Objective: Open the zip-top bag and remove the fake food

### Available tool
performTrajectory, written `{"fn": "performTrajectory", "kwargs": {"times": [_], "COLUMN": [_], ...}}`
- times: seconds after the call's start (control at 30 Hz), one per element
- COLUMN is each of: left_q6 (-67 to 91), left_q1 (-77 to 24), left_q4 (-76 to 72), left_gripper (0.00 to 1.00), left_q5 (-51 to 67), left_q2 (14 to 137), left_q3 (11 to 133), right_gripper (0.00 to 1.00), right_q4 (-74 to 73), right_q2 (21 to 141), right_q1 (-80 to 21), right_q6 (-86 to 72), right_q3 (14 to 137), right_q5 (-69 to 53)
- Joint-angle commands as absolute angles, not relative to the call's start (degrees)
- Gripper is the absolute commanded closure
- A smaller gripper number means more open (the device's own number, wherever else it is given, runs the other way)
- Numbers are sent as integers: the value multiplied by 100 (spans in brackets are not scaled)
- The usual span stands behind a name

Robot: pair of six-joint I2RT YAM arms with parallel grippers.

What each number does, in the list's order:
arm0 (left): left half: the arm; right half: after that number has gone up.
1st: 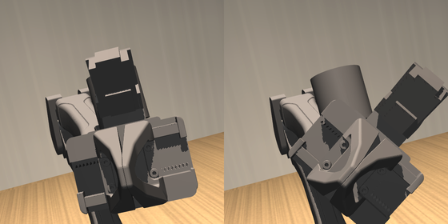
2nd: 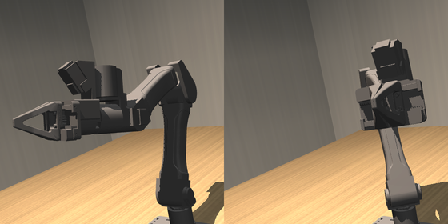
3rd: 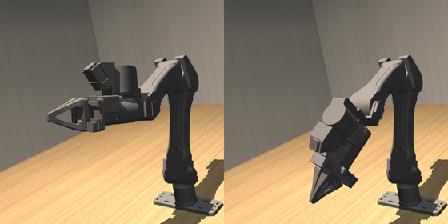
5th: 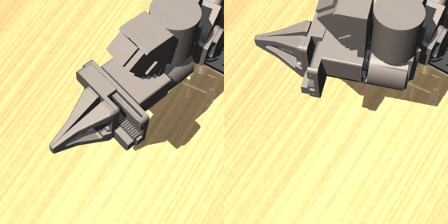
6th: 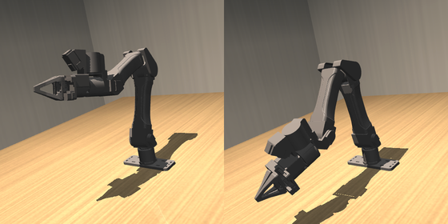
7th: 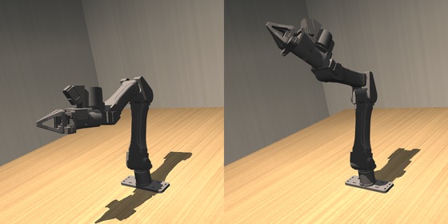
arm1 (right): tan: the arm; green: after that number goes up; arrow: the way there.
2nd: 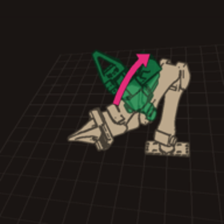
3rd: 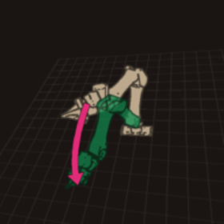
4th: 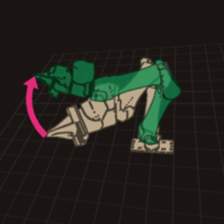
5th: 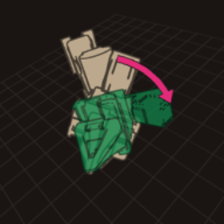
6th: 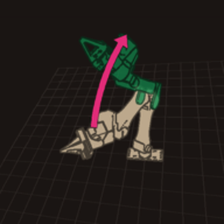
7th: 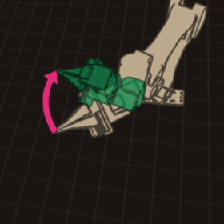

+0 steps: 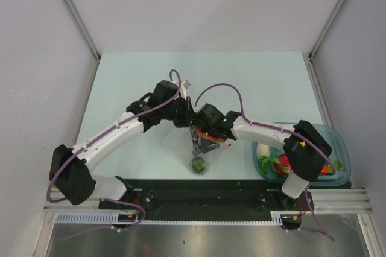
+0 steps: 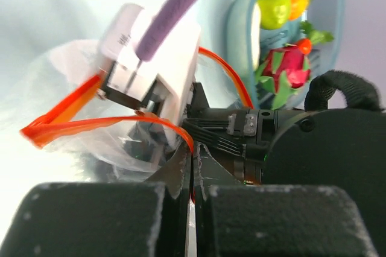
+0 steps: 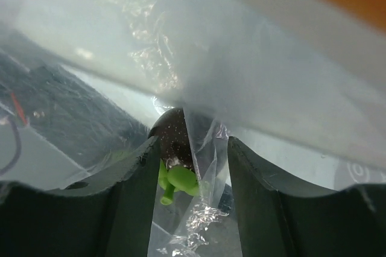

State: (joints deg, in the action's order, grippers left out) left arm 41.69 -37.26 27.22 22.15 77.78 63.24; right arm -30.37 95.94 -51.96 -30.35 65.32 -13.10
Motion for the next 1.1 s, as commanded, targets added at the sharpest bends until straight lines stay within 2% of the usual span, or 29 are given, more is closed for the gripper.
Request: {"fn": "performTrajectory", "kwargs": {"times": [0.0,0.33,0.43,0.47,0.67,0.87,1.0,1.03,1.07], "left_q6": [3876,3973,3973,3999,4078,3877,3657,3578,3438], "left_q1": [-3691,-3683,-3683,-3683,-3674,-3674,-3674,-3683,-3674], "left_q4": [2918,2971,3006,3006,2980,3111,3313,3400,3532], "left_gripper": [100,100,100,100,100,100,100,98,91], "left_q5": [1600,1608,1591,1582,1652,1749,1784,1802,1723], "left_q2": [7348,6908,6786,6750,6504,6705,7145,7224,7381], "left_q3": [6162,5678,5546,5511,5475,6246,6854,6977,7257], "right_gripper": [47,42,51,51,41,32,33,33,33], "right_q4": [-2593,-2698,-2751,-2768,-3198,-3840,-3823,-3832,-3815], "right_q2": [9536,9475,9457,9457,9431,9378,9124,9053,9018], "right_q1": [-5475,-5809,-5932,-5959,-5643,-5028,-5124,-5150,-5176], "right_q6": [-3190,-3234,-3234,-3226,-3103,-3076,-3076,-3111,-3198], "right_q3": [6329,6275,6275,6267,6670,7128,7189,7155,7102], "right_q5": [-1591,-1670,-1688,-1566,-1004,-501,-782,-800,-817]}}
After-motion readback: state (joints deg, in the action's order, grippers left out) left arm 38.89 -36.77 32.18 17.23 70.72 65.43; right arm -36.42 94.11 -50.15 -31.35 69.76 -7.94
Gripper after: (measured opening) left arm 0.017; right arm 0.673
